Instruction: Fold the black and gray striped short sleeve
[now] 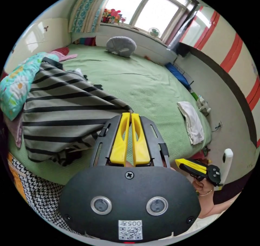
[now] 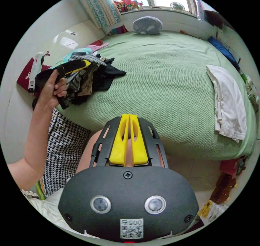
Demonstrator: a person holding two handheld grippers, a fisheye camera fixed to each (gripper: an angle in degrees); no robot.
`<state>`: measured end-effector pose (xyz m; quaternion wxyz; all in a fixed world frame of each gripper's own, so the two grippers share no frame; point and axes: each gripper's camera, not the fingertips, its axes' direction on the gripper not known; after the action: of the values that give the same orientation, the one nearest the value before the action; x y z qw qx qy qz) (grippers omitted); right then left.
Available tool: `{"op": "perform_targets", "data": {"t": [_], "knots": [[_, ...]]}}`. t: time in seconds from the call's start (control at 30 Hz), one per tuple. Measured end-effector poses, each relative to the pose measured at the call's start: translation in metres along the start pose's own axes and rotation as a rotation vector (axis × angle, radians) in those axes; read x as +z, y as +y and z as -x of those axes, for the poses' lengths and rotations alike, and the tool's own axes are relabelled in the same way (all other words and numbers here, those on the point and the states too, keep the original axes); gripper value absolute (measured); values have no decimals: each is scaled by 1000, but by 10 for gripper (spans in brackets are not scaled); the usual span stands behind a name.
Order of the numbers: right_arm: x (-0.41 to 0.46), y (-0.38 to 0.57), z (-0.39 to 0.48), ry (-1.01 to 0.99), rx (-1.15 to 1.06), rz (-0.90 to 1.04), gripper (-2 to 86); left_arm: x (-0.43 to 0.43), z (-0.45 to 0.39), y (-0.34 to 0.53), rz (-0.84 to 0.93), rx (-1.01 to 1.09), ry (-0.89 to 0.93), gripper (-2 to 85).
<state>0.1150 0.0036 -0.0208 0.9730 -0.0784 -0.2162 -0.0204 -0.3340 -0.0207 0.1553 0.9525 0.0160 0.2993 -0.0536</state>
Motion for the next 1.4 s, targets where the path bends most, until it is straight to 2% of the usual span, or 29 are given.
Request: {"op": "perform_targets", "data": {"t": [0.07,0.23,0.43,0.47,0.57,0.7,0.9,1.2,1.4], "knots": [[-9,4,-16,19,33,-14,-10,21,-25,0,27,24,114,2],[-29,15,-49,64,105,-47,-10,55,-77,-3,68,70,191,2],[-44,28,-85,115,205,-74,-10,82,-145,-1,135,189,455,5],[-47,30,-92,128,231,-86,-10,86,-158,-1,151,203,452,7],[-53,36,-112,133,310,-93,-10,88,-180,-3,151,248,353,16],[-54,38,-124,158,355,-45,-9,74,-172,-1,130,248,326,35],[-43,27,-94,163,279,-57,1,43,-121,20,126,207,307,55],[-8,5,-37,106,165,-1,48,39,-60,38,119,95,-22,87],[27,-11,3,155,61,52,51,88,-46,47,232,18,-153,77]]}}
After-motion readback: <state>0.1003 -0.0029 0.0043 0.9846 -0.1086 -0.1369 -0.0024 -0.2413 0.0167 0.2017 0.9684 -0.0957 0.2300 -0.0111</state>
